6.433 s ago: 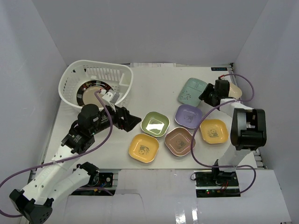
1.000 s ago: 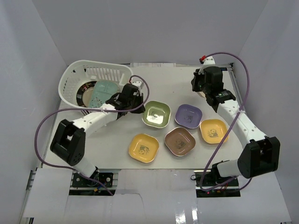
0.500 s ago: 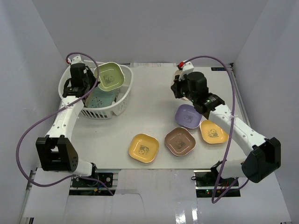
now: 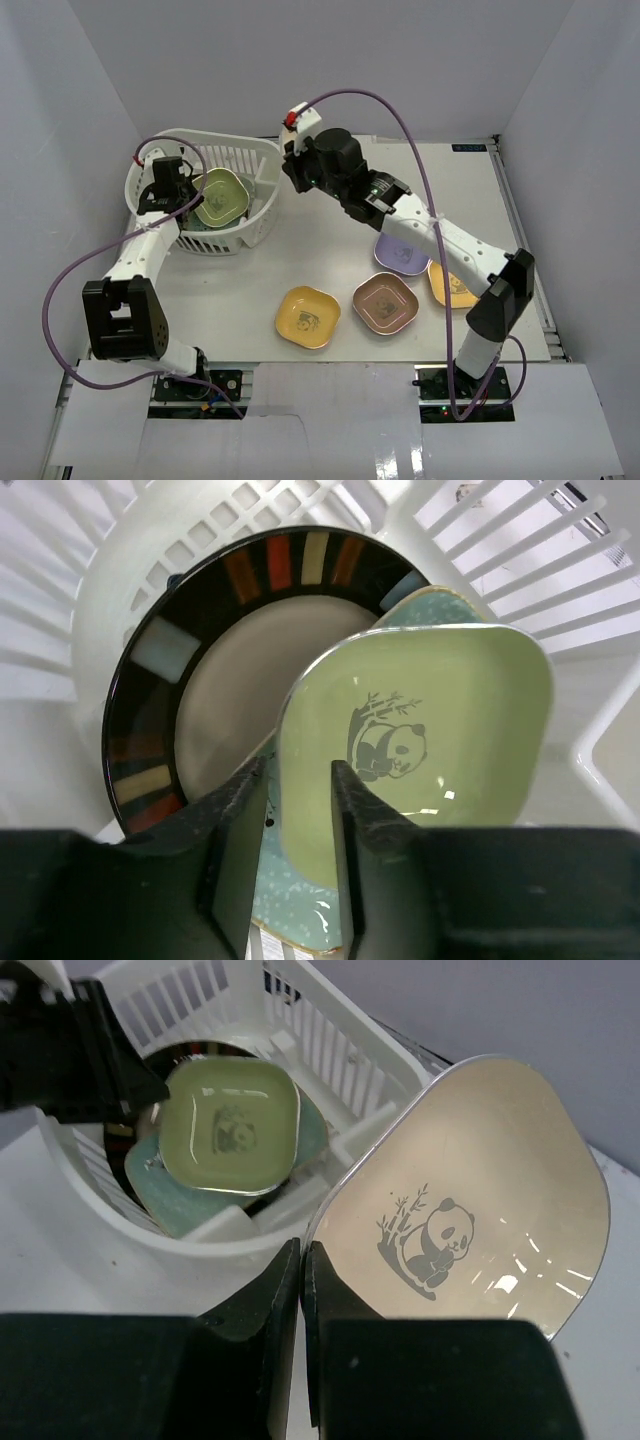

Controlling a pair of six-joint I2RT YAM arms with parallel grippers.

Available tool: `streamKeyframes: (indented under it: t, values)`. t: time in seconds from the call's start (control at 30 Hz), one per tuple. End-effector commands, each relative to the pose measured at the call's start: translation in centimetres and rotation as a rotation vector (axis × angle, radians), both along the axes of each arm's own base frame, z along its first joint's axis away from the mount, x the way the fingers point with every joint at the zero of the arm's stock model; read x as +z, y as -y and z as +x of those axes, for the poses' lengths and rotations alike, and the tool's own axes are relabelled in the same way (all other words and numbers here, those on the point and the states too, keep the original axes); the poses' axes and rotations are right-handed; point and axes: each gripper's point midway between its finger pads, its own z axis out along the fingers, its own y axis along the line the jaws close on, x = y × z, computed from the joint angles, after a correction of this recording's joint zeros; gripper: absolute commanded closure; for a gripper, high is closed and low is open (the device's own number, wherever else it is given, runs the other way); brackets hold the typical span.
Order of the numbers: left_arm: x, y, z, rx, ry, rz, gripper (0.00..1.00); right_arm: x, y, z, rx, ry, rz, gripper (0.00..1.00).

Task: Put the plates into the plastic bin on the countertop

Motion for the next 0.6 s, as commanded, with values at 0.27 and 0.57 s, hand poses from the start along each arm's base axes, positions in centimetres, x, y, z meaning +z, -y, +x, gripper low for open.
streamKeyframes:
  t: [0.27,0.57]
  values:
    - [8.5,2.2,-1.8,-0.082,0.279,-0.117,0.41,2.1,-10.0,1.0,0.124,0.079,0.006,0.92]
    - [28.3,9.5,-6.8,-0.449,0.657,-0.235,0.2,-0.7,-16.7,-0.3,0.313,0.172,0.053,0.92]
